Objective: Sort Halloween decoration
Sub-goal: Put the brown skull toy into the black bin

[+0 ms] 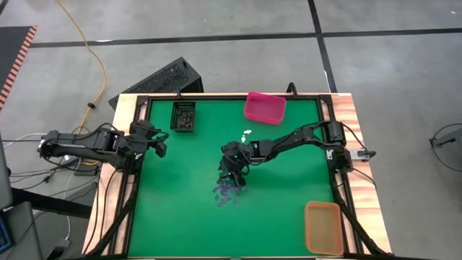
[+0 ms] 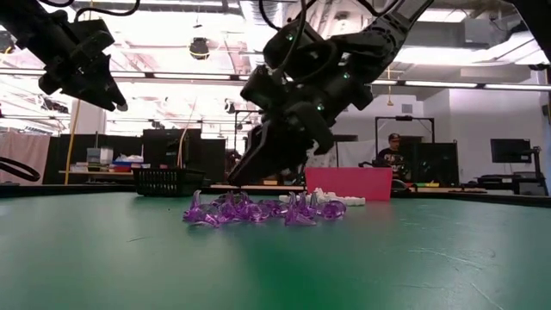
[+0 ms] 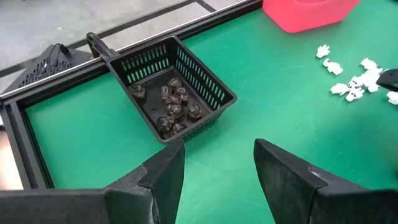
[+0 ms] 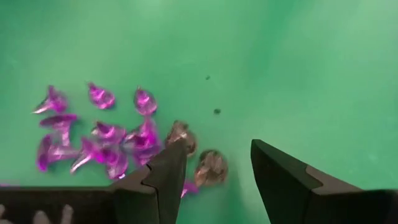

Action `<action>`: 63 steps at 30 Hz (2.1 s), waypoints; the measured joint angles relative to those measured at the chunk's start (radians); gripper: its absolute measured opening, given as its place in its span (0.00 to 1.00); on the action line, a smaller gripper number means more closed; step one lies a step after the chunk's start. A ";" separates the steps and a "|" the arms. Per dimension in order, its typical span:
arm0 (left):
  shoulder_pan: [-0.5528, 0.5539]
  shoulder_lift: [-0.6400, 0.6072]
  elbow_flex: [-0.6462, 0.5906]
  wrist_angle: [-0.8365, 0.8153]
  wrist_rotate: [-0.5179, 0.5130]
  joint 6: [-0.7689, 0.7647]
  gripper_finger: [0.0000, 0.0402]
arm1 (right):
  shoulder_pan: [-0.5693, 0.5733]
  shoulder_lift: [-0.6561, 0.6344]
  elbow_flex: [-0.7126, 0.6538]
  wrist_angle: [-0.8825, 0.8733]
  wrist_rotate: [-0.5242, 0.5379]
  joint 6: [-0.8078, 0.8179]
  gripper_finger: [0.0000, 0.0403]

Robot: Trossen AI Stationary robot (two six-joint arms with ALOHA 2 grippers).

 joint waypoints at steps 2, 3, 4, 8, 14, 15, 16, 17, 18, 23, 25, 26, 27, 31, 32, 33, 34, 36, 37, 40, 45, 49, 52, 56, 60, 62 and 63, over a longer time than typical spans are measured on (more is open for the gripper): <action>0.000 0.000 0.000 0.000 0.000 -0.001 0.46 | -0.004 0.003 -0.001 -0.013 0.010 0.011 0.52; 0.000 0.000 0.000 0.000 0.000 -0.001 0.46 | -0.009 0.007 -0.001 -0.012 0.009 0.012 0.52; 0.000 0.000 0.000 0.000 0.000 -0.001 0.46 | -0.010 0.015 -0.001 -0.001 0.009 0.012 0.52; 0.000 0.000 0.000 0.000 0.000 -0.001 0.46 | -0.010 0.029 -0.002 -0.009 0.008 0.015 0.52; 0.000 0.000 0.000 0.000 0.000 -0.002 0.46 | -0.009 0.052 0.001 0.009 0.007 0.024 0.52; 0.000 0.000 0.000 0.000 0.000 -0.002 0.46 | -0.009 0.053 0.001 0.006 0.006 0.027 0.52; 0.000 0.000 0.000 0.000 -0.001 -0.002 0.46 | -0.009 0.053 0.001 0.000 0.006 0.027 0.52; 0.000 0.000 0.000 0.000 -0.001 -0.002 0.46 | -0.009 0.053 0.001 -0.001 0.006 0.032 0.52; 0.000 0.000 0.000 0.000 -0.001 0.000 0.46 | -0.009 0.053 0.001 -0.003 0.006 0.038 0.51; 0.000 0.000 0.000 0.000 -0.002 0.001 0.46 | -0.009 0.053 0.001 -0.007 0.008 0.037 0.44; 0.000 0.000 0.000 -0.001 -0.006 0.001 0.46 | -0.009 0.053 0.001 -0.007 0.008 0.037 0.39; 0.000 0.000 0.000 -0.001 -0.006 0.001 0.46 | -0.009 0.053 0.001 -0.007 0.008 0.038 0.37; 0.000 0.000 0.000 -0.001 -0.006 0.001 0.46 | -0.009 0.053 0.001 -0.007 0.008 0.041 0.35; 0.000 0.000 0.000 -0.001 -0.006 0.001 0.46 | -0.009 0.052 0.001 -0.008 0.010 0.042 0.28; 0.000 0.000 0.000 -0.001 -0.006 0.001 0.46 | -0.009 0.052 0.001 -0.008 0.012 0.042 0.28; 0.000 0.000 0.000 -0.001 -0.006 0.001 0.46 | -0.009 0.052 0.001 -0.008 0.014 0.043 0.28; 0.000 0.000 0.000 -0.001 -0.006 0.001 0.46 | -0.009 0.052 0.001 -0.008 0.017 0.047 0.28; 0.000 0.000 0.000 -0.001 -0.006 0.001 0.46 | -0.009 0.052 0.001 -0.008 0.027 0.066 0.28; 0.000 0.000 0.000 -0.001 -0.006 0.001 0.46 | -0.011 0.052 0.005 -0.013 0.030 0.076 0.28; 0.000 0.000 0.000 -0.001 -0.006 0.001 0.46 | -0.021 0.053 0.033 -0.047 0.037 0.090 0.29; 0.000 0.000 0.000 -0.001 -0.006 0.001 0.46 | -0.047 0.055 0.115 -0.078 0.082 0.024 0.29; 0.000 0.000 0.000 -0.001 -0.006 0.001 0.46 | -0.075 0.055 0.191 -0.082 0.097 0.008 0.29; 0.000 0.000 0.000 -0.001 -0.006 0.001 0.46 | -0.110 0.054 0.246 -0.076 0.109 0.007 0.29; 0.000 0.000 0.000 -0.003 -0.007 0.002 0.46 | -0.164 0.054 0.304 -0.062 0.128 -0.001 0.29; 0.000 0.000 0.000 -0.004 -0.008 0.002 0.46 | -0.210 0.054 0.331 0.017 0.128 -0.001 0.29; 0.000 0.000 0.000 -0.004 -0.008 0.002 0.46 | -0.230 0.054 0.347 0.037 0.127 0.003 0.29; 0.000 0.000 0.000 -0.004 -0.008 0.002 0.46 | -0.240 0.054 0.357 0.044 0.128 0.007 0.29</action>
